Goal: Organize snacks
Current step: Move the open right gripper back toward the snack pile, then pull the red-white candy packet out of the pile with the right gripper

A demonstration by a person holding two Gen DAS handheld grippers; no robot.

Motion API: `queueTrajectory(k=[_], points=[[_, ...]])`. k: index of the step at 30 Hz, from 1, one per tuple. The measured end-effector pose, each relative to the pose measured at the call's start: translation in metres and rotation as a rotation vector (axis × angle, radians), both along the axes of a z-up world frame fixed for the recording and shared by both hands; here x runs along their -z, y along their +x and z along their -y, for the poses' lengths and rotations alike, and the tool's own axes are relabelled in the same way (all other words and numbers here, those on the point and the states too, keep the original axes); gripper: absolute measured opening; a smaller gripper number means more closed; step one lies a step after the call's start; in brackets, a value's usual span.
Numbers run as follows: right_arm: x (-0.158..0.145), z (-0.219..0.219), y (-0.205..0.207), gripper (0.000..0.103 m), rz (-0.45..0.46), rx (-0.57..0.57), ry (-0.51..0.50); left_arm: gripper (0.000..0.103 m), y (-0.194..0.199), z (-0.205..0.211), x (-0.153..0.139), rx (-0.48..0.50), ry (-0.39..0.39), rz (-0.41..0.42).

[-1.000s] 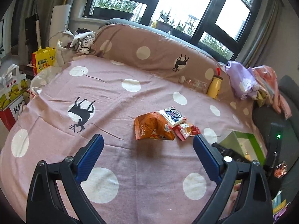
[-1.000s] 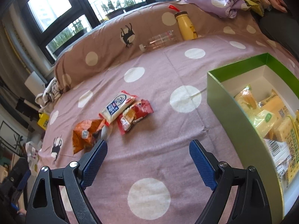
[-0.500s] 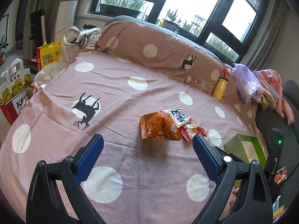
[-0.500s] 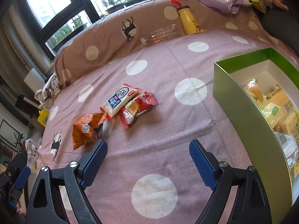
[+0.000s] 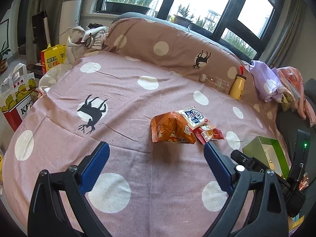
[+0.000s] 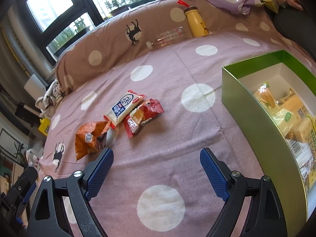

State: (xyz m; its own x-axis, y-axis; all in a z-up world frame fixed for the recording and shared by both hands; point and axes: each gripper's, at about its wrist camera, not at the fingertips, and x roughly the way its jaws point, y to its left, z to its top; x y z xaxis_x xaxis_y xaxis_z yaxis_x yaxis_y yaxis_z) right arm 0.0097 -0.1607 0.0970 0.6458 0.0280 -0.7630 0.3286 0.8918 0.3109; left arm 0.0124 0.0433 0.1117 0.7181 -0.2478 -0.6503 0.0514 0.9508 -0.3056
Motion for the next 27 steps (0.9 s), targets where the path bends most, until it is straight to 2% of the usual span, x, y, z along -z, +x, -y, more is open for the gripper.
queueTrajectory(k=[9,15,21,27], points=[[-0.002,0.001,-0.002,0.09,0.012,-0.003,0.003,0.096,-0.003,0.008,-0.001,0.014,0.033,0.008],[-0.004,0.001,-0.002,0.09,0.017,-0.01,-0.001,0.096,0.001,0.014,0.003,0.015,0.1,-0.032],[-0.004,0.0,-0.001,0.09,0.01,-0.012,-0.007,0.096,0.0,0.009,0.004,0.004,0.083,-0.036],[-0.004,-0.001,-0.001,0.09,0.01,-0.025,-0.015,0.094,0.002,0.008,0.004,0.002,0.101,-0.019]])
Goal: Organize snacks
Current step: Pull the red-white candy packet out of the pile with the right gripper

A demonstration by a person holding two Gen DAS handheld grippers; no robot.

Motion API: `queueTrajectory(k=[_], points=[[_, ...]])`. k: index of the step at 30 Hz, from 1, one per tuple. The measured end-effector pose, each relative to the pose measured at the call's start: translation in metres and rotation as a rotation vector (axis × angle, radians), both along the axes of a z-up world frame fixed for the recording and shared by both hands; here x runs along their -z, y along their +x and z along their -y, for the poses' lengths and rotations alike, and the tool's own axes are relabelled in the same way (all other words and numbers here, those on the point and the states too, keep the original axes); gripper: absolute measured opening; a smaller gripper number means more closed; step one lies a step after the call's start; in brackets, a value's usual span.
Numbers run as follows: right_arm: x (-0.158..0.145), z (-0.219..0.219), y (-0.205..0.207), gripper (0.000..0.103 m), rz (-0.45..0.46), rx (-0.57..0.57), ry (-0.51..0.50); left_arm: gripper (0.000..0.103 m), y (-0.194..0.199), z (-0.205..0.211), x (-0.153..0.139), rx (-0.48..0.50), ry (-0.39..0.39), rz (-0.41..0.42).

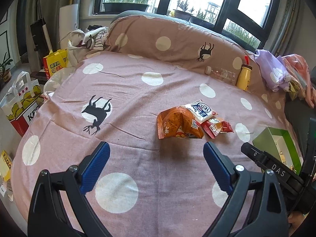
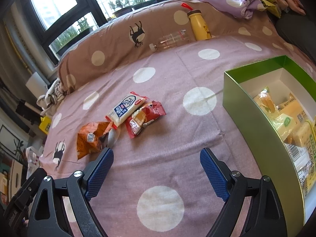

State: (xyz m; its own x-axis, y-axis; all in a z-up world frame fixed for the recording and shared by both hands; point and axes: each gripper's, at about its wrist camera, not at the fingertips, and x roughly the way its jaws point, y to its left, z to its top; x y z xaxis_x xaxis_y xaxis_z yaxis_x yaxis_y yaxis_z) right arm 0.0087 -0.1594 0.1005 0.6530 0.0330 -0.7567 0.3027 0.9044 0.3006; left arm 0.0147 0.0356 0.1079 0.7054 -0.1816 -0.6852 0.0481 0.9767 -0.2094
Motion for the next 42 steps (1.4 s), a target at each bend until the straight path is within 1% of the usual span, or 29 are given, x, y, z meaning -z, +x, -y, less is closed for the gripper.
queueTrajectory(k=[4,5,8,10,12,14,17,19,21,24,27,30,31,32,33,34,35,36,37,38,40,41,42], points=[[-0.002,0.0,0.0,0.09,-0.004,-0.022,0.005,0.089,0.002,-0.004,0.001,-0.02,0.029,0.004],[-0.004,0.0,0.001,0.09,-0.004,-0.027,0.006,0.086,0.003,-0.006,0.002,-0.024,0.029,0.001],[-0.009,0.001,0.006,0.09,-0.013,-0.029,0.013,0.082,0.008,-0.013,0.005,-0.035,0.018,-0.018],[-0.014,0.0,0.016,0.09,-0.043,-0.032,0.016,0.081,0.011,-0.018,0.007,-0.045,0.008,-0.035],[-0.016,0.0,0.031,0.09,-0.064,-0.055,0.05,0.078,0.015,-0.021,0.01,-0.055,0.002,-0.054],[-0.015,0.003,0.049,0.09,-0.093,-0.06,0.096,0.069,0.018,-0.024,0.013,-0.064,0.001,-0.075],[-0.006,0.005,0.08,0.09,-0.153,-0.026,0.106,0.062,0.02,-0.025,0.016,-0.064,0.0,-0.093],[0.003,0.005,0.099,0.09,-0.187,0.007,0.094,0.06,0.021,-0.025,0.017,-0.055,-0.007,-0.1],[0.012,0.004,0.11,0.089,-0.181,0.015,0.091,0.06,0.022,-0.025,0.018,-0.05,-0.01,-0.105],[0.025,0.0,0.124,0.087,-0.17,-0.001,0.049,0.06,0.024,-0.021,0.021,-0.05,0.009,-0.121],[0.039,-0.009,0.136,0.087,-0.189,-0.038,-0.034,0.06,0.027,-0.017,0.026,-0.053,0.039,-0.139],[0.053,-0.008,0.14,0.086,-0.211,-0.053,-0.032,0.06,0.026,-0.015,0.028,-0.049,0.048,-0.146],[0.054,-0.009,0.139,0.076,-0.201,-0.057,-0.044,0.06,0.026,-0.015,0.028,-0.048,0.047,-0.146],[0.053,-0.01,0.137,0.069,-0.187,-0.061,-0.079,0.06,0.026,-0.015,0.028,-0.044,0.044,-0.145],[0.053,-0.01,0.136,0.064,-0.192,-0.059,-0.111,0.06,0.026,-0.015,0.028,-0.037,0.044,-0.145],[0.052,-0.009,0.133,0.057,-0.181,-0.062,-0.109,0.06,0.026,-0.014,0.029,-0.034,0.044,-0.148],[0.052,-0.007,0.13,0.055,-0.171,-0.061,-0.086,0.06,0.027,-0.014,0.03,-0.034,0.045,-0.154],[0.052,-0.004,0.128,0.045,-0.166,-0.064,-0.052,0.06,0.027,-0.014,0.031,-0.032,0.047,-0.16],[0.051,-0.002,0.124,0.039,-0.16,-0.074,-0.023,0.06,0.027,-0.012,0.032,-0.029,0.05,-0.164],[0.047,-0.001,0.12,0.036,-0.155,-0.083,-0.006,0.06,0.027,-0.011,0.032,-0.026,0.052,-0.164],[0.039,-0.001,0.109,0.026,-0.14,-0.109,0.017,0.06,0.026,-0.01,0.032,-0.02,0.051,-0.164],[0.035,-0.001,0.102,0.025,-0.133,-0.126,0.04,0.06,0.026,-0.009,0.031,-0.015,0.048,-0.164],[0.032,-0.002,0.094,0.02,-0.131,-0.142,0.066,0.06,0.025,-0.008,0.031,-0.006,0.042,-0.165]])
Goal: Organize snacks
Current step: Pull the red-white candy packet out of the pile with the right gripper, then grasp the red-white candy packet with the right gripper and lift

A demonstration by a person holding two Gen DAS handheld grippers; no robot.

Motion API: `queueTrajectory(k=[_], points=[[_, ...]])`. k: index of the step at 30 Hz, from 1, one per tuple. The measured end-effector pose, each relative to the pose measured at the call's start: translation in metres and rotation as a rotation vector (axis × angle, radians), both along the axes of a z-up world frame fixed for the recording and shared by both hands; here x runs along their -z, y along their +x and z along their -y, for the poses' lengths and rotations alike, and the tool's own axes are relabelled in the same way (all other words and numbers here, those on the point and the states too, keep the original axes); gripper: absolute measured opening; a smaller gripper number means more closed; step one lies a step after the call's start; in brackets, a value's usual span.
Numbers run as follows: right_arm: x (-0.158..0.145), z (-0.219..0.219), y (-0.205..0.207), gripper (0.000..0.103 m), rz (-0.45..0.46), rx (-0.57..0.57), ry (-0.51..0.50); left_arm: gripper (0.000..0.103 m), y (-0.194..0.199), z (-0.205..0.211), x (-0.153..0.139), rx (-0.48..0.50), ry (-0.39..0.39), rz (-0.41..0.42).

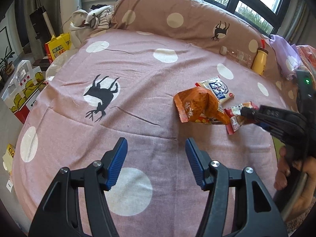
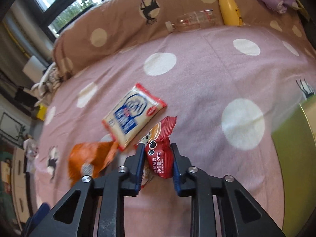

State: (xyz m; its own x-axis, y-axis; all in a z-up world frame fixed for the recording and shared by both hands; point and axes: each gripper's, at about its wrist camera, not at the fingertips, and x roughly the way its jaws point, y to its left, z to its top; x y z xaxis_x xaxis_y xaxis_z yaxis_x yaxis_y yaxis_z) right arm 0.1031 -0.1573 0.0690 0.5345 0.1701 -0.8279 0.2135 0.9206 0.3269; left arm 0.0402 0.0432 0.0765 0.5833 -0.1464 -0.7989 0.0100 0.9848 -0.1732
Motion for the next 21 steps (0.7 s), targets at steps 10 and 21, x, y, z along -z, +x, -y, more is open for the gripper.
queueTrajectory(k=[10,21], points=[[-0.003,-0.008,-0.071,0.02,-0.052,-0.02,0.157,0.062,-0.004,0.025,0.01,0.133,-0.069,-0.085],[-0.004,0.015,-0.087,0.066,-0.069,0.071,0.087,0.072,-0.009,0.075,0.024,0.288,-0.092,-0.13]])
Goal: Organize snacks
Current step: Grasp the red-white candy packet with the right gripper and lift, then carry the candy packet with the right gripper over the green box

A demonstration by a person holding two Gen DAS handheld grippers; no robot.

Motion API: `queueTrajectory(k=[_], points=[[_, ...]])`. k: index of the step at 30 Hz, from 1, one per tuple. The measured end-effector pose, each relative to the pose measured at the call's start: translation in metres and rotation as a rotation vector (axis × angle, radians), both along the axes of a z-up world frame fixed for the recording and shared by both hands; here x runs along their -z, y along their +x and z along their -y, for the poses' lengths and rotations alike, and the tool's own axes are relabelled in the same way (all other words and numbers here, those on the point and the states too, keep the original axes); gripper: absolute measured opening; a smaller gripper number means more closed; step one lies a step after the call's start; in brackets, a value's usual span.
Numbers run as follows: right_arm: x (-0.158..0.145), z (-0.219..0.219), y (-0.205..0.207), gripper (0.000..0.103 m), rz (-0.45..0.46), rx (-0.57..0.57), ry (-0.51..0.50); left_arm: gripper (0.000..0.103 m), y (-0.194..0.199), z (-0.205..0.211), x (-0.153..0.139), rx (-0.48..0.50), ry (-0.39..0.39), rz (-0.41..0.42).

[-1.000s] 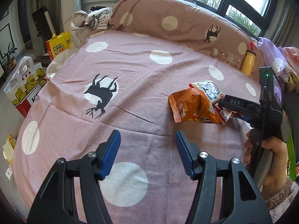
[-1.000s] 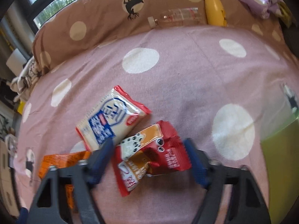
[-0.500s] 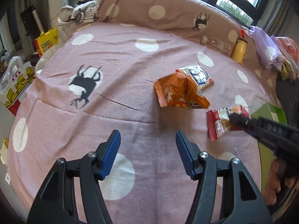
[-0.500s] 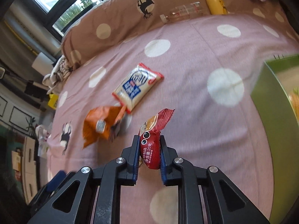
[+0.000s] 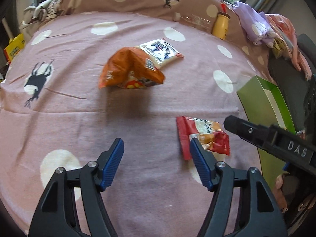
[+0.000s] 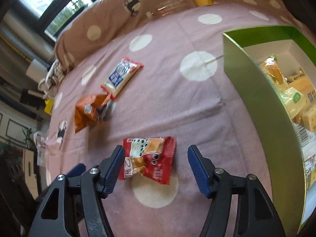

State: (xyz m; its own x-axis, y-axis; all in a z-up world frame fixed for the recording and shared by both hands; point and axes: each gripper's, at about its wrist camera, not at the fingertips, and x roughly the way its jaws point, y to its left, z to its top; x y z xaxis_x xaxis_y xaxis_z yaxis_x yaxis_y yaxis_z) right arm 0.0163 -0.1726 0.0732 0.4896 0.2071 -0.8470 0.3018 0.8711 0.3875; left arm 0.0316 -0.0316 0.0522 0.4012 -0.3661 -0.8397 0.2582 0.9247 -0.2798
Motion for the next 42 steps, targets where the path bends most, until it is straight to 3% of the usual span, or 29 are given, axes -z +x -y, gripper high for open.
queueTrajectory(k=[10,12,16,18,22,29,37,42], points=[[0.028,0.01,0.012,0.066,-0.048,-0.012,0.157,0.07,0.003,0.034,0.019,0.071,-0.021,-0.055],[0.03,0.006,0.014,0.066,-0.041,-0.015,0.151,0.064,0.001,0.04,0.019,0.087,-0.031,-0.046],[0.027,0.001,0.012,0.062,-0.035,-0.031,0.097,0.041,-0.001,0.046,0.018,0.118,-0.09,-0.05],[0.026,0.002,0.01,0.062,-0.037,-0.03,0.089,0.042,-0.001,0.048,0.016,0.115,-0.113,-0.053],[0.017,0.007,0.004,0.062,-0.007,-0.023,0.099,0.042,-0.006,0.051,0.004,0.117,-0.137,-0.02],[-0.023,0.013,-0.015,0.062,0.125,-0.001,0.01,0.043,-0.023,0.071,-0.031,0.144,-0.147,0.113],[-0.061,0.061,-0.046,0.062,0.28,0.118,0.006,0.043,-0.034,0.125,-0.067,0.272,-0.142,0.246],[-0.072,0.101,-0.072,0.062,0.348,0.232,0.015,0.044,-0.037,0.164,-0.075,0.379,-0.145,0.299]])
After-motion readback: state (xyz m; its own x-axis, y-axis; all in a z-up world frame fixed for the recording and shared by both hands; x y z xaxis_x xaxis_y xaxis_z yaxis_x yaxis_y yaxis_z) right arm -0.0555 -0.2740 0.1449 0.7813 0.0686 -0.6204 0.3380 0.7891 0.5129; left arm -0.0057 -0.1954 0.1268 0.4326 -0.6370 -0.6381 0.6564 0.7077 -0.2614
